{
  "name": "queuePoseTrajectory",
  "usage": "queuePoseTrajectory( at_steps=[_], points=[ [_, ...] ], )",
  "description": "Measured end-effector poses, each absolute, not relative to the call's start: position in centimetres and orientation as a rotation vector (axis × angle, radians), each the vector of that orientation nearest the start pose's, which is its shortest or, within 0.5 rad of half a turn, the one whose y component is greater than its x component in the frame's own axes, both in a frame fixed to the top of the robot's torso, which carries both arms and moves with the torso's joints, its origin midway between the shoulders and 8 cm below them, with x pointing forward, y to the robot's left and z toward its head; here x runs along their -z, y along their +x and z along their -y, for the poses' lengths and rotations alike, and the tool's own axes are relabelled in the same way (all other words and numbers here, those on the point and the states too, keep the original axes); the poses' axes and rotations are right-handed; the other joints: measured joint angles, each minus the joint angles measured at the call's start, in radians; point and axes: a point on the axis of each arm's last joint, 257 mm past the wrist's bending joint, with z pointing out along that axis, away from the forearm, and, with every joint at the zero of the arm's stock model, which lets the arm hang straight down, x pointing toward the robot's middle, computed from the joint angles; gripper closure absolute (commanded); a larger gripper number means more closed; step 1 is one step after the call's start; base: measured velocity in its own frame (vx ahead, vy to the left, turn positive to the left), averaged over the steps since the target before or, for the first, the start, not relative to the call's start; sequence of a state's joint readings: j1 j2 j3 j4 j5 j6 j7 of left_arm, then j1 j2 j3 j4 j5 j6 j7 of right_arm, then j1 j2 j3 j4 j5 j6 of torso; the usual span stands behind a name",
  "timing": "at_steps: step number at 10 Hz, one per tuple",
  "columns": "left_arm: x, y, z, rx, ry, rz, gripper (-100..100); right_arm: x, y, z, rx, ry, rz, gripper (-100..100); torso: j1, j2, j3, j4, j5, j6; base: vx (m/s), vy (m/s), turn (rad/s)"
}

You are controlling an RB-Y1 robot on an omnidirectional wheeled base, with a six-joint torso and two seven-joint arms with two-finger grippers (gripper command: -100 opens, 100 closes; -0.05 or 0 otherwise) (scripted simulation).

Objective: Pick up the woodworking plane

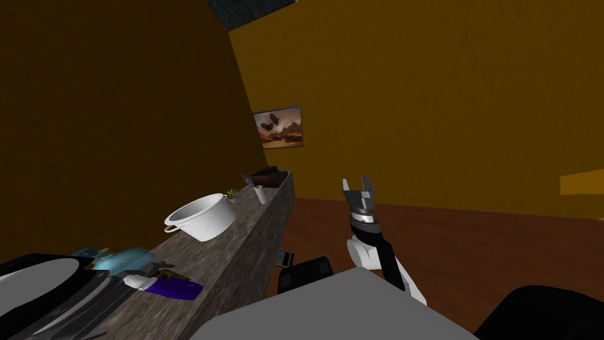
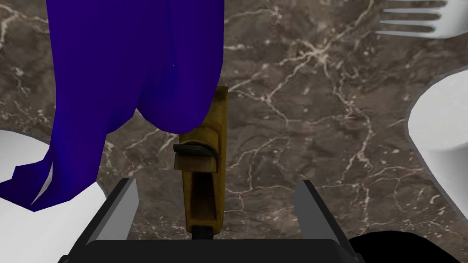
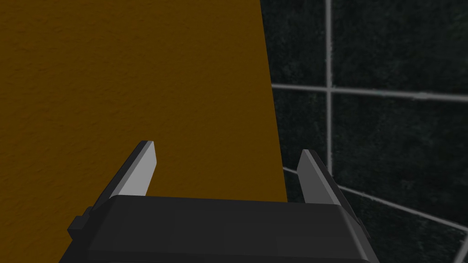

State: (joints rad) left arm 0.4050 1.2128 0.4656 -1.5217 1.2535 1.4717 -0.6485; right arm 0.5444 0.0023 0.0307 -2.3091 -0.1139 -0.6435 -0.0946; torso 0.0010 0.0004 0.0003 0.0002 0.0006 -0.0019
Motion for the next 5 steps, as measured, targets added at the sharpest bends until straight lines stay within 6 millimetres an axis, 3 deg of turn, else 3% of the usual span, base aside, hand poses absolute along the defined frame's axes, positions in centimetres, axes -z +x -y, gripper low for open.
queuePoseTrajectory(
  at_steps=[5],
  points=[
    [25.23, 22.59, -61.0, 0.052, -1.767, -2.421, -100, -4.83, 30.8, 28.61, -1.498, 0.657, -0.415, 0, -0.001, 0.0, 0.0, 0.0, 0.0, 0.0, -0.008, 0.006, 0.023]
  ],
)
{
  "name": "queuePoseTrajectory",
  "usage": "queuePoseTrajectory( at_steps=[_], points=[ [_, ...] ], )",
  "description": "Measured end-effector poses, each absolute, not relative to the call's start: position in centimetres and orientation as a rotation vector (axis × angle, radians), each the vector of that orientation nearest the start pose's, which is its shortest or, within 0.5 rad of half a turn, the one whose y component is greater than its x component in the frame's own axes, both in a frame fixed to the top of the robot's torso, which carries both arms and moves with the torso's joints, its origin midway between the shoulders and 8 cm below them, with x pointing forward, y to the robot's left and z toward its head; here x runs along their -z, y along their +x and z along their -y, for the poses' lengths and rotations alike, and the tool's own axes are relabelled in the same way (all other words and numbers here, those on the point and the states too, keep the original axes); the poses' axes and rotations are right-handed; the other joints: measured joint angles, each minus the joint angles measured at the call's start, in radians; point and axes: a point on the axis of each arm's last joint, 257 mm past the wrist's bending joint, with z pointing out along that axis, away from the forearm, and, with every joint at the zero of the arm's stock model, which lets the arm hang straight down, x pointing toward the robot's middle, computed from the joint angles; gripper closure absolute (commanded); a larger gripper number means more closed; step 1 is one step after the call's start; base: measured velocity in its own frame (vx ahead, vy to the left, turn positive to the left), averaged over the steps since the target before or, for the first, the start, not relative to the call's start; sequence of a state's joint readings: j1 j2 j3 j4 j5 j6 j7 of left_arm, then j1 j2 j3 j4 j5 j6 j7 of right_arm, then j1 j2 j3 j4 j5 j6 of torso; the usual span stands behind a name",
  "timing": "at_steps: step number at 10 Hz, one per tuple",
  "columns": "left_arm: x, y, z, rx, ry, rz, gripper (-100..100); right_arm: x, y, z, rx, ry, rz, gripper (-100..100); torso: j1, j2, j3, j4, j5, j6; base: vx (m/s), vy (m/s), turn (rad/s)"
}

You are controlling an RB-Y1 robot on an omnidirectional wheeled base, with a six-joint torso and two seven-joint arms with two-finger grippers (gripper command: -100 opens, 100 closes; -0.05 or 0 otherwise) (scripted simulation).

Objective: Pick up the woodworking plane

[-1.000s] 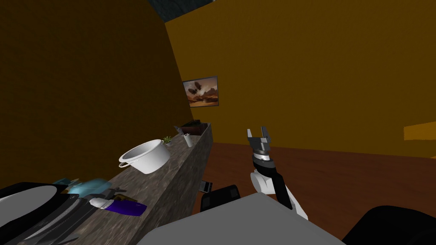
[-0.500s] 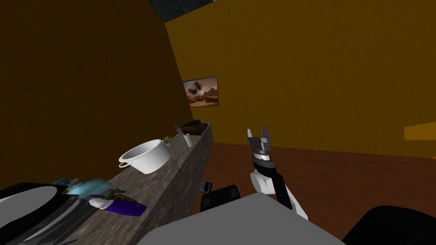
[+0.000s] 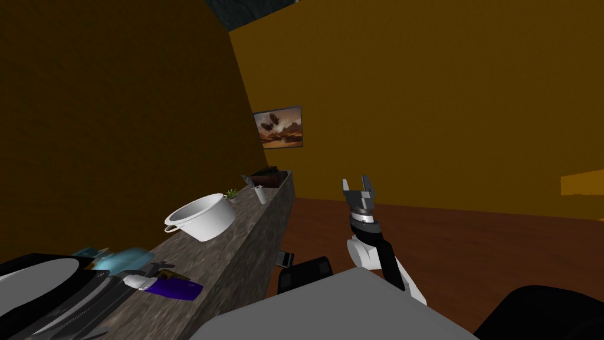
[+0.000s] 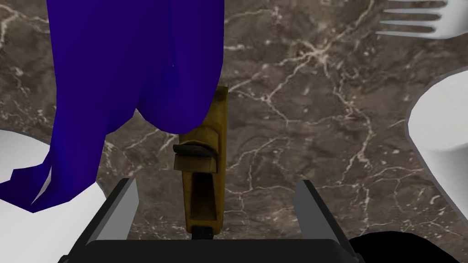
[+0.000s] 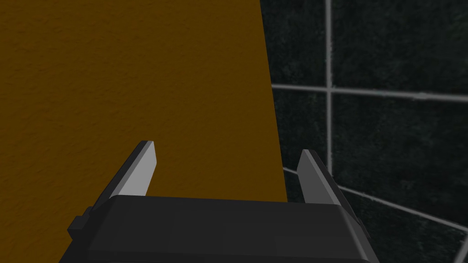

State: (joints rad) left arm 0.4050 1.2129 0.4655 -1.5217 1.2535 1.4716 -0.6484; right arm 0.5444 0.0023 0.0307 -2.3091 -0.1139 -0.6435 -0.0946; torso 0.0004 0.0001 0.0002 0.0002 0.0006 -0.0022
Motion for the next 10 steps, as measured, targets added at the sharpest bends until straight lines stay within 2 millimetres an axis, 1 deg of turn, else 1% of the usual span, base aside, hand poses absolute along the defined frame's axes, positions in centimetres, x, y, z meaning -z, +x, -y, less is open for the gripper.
queuePoseTrajectory(
  at_steps=[2, 3, 4, 5, 6, 7, 8, 10],
  points=[
    [22.8, 25.2, -61.4, 0.073, -1.714, -2.374, -100, -4.8, 30.8, 28.6, -1.498, 0.657, -0.415, 0, 0.006, 0.004, 0.002, 0.001, 0.001, 0.0, -0.063, 0.088, 0.094],
    [21.6, 26.4, -61.9, 0.086, -1.695, -2.353, -100, -4.8, 30.8, 28.6, -1.498, 0.657, -0.415, 0, 0.006, 0.004, 0.002, 0.001, 0.001, 0.0, 0.061, 0.087, -0.018],
    [21.6, 26.5, -61.9, 0.077, -1.69, -2.365, -100, -4.8, 30.8, 28.6, -1.498, 0.657, -0.415, 0, 0.006, -0.002, -0.001, 0.0, 0.002, 0.0, 0.164, 0.075, -0.088],
    [22.7, 25.6, -61.8, 0.059, -1.709, -2.384, -100, -4.8, 30.8, 28.6, -1.497, 0.657, -0.415, 0, 0.006, -0.008, -0.005, -0.002, 0.002, 0.001, 0.003, 0.011, -0.096],
    [24.0, 24.1, -61.7, 0.036, -1.744, -2.403, -100, -4.8, 30.8, 28.6, -1.498, 0.657, -0.415, 0, 0.003, -0.003, -0.002, -0.001, 0.001, 0.0, 0.004, 0.002, -0.032],
    [25.0, 23.2, -61.8, 0.022, -1.771, -2.415, -100, -4.8, 30.8, 28.6, -1.498, 0.657, -0.415, 0, 0.001, -0.001, -0.001, 0.0, 0.001, 0.0, 0.005, 0.001, -0.028],
    [25.7, 22.6, -61.7, 0.013, -1.784, -2.424, -100, -4.8, 30.8, 28.6, -1.498, 0.657, -0.415, 0, 0.001, -0.001, 0.0, 0.0, 0.0, 0.0, 0.003, 0.003, -0.026],
    [26.1, 22.2, -61.7, 0.009, -1.793, -2.427, -100, -4.8, 30.8, 28.6, -1.498, 0.657, -0.415, 0, 0.0, -0.001, 0.0, 0.0, 0.0, 0.0, 0.006, -0.001, -0.019]
  ],
)
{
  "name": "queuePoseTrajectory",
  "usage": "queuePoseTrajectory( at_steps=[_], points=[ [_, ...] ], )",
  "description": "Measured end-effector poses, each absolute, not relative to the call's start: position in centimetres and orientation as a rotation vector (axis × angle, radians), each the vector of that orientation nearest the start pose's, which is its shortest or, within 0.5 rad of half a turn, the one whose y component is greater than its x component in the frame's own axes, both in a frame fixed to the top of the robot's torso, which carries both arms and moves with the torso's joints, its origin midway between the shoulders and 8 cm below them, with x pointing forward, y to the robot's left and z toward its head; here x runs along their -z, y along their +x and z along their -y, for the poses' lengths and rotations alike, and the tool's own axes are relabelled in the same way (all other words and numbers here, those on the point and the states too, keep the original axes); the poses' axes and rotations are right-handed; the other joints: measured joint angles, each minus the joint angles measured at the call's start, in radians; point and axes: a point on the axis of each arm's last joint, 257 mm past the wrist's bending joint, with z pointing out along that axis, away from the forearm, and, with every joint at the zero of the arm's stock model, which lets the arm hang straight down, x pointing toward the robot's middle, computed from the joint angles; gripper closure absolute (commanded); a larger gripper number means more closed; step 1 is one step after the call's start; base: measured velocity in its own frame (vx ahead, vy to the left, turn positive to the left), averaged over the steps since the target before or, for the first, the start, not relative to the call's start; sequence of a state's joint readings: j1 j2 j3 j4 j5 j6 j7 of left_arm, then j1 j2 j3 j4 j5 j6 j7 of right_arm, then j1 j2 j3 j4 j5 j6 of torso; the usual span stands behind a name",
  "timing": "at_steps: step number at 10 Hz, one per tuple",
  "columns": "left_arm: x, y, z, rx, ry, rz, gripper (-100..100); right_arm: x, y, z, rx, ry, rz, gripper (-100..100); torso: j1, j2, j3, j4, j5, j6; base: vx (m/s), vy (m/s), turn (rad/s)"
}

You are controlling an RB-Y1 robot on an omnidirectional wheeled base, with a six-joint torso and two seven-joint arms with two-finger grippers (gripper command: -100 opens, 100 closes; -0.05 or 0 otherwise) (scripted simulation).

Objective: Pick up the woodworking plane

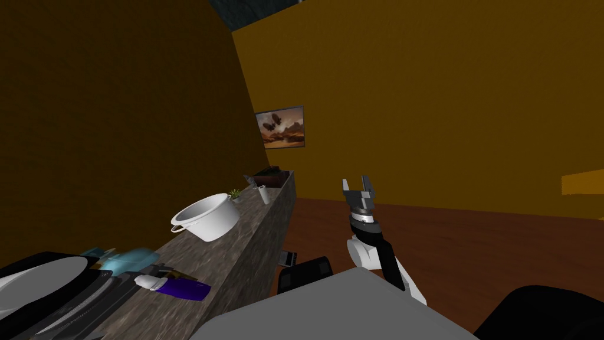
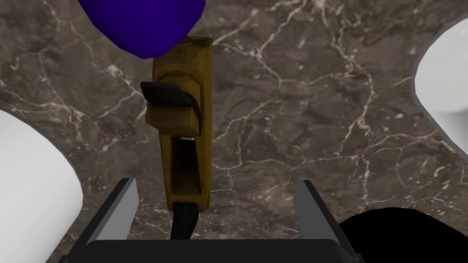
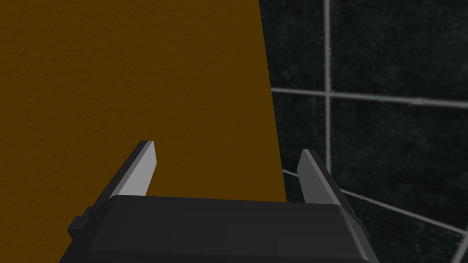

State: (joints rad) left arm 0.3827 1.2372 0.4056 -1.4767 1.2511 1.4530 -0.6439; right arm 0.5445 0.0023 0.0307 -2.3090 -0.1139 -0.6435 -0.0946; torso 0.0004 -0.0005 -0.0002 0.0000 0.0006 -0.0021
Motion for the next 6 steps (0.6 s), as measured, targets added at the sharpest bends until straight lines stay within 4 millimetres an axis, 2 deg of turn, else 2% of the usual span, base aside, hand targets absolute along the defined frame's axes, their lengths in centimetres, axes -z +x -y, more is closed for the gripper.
queuePoseTrajectory(
  at_steps=[6],
  points=[
    [26.84, 21.36, -61.51, 0.001, -1.813, -2.436, -100, -4.83, 30.8, 28.61, -1.498, 0.657, -0.415, 0, 0.0, 0.0, 0.0, 0.0, 0.0, 0.0, 0.01, -0.006, -0.012]
  ],
)
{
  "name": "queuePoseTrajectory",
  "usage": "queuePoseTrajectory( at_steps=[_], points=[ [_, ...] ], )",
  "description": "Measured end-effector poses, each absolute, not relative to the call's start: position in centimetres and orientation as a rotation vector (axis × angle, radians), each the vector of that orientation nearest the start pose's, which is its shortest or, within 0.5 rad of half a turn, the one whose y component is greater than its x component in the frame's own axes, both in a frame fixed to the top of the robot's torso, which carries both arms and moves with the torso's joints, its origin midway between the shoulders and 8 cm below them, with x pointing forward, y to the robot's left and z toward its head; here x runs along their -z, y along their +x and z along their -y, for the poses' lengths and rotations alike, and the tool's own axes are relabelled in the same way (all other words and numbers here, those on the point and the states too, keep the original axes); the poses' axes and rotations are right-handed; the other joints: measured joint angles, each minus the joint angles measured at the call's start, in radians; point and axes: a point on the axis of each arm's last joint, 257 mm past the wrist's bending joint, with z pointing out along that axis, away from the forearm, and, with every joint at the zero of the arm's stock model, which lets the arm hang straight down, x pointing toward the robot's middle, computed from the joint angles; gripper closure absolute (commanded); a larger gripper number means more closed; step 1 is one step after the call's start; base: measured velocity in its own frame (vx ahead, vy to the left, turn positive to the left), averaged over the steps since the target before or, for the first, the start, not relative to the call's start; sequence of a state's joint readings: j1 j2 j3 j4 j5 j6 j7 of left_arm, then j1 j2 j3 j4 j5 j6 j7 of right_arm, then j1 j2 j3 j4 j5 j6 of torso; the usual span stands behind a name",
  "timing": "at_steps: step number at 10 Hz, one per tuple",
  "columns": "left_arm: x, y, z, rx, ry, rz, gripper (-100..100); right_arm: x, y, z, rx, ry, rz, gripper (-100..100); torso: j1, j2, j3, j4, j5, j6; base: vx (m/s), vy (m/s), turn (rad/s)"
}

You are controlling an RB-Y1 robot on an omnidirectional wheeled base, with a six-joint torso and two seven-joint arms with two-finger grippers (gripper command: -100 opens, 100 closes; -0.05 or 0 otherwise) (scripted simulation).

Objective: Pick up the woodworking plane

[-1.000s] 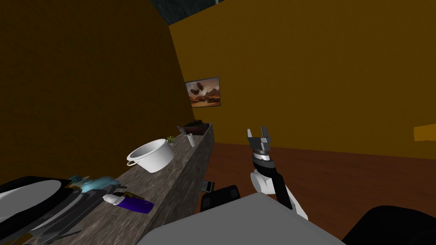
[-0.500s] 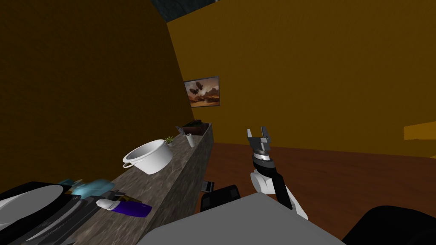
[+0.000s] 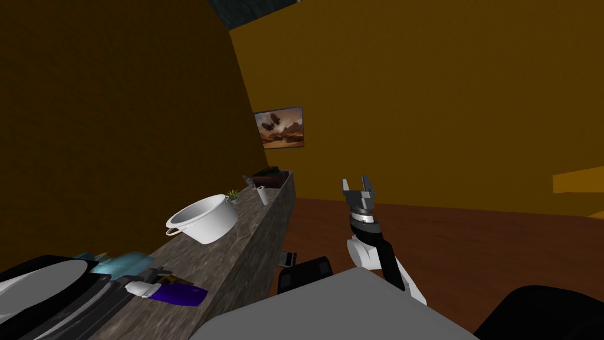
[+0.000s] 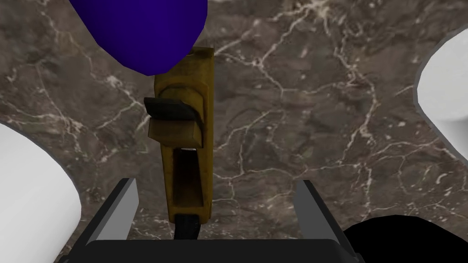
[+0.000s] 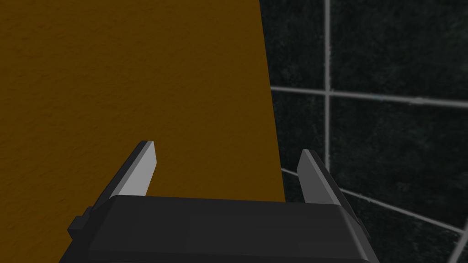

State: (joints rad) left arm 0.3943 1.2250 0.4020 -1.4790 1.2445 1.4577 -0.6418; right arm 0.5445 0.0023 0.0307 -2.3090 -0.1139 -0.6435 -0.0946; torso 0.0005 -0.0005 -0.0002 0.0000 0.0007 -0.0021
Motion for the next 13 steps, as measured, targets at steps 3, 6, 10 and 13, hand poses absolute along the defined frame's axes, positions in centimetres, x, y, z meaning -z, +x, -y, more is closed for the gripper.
queuePoseTrajectory(
  at_steps=[3, 6, 10, 13],
  points=[
    [27.6, 20.5, -61.4, -0.006, -1.832, -2.446, -100, -4.8, 30.8, 28.6, -1.498, 0.657, -0.415, 0, -0.001, -0.002, -0.001, 0.0, 0.0, 0.0, 0.043, -0.02, -0.055],
    [28.1, 19.8, -61.0, -0.011, -1.845, -2.457, -100, -4.8, 30.8, 28.6, -1.498, 0.657, -0.415, 0, 0.0, 0.0, 0.0, 0.0, 0.0, 0.0, 0.006, -0.002, -0.038],
    [30.1, 19.2, -61.1, -0.012, -1.862, -2.443, 100, -4.8, 30.8, 28.6, -1.498, 0.657, -0.415, 0, 0.0, 0.001, 0.001, 0.0, 0.0, 0.0, -0.006, 0.007, -0.024],
    [30.1, 19.2, -61.1, -0.012, -1.862, -2.442, 100, -4.8, 30.8, 28.6, -1.498, 0.657, -0.415, 0, 0.001, 0.001, 0.001, 0.0, 0.0, 0.0, 0.0, 0.0, 0.0]
  ],
)
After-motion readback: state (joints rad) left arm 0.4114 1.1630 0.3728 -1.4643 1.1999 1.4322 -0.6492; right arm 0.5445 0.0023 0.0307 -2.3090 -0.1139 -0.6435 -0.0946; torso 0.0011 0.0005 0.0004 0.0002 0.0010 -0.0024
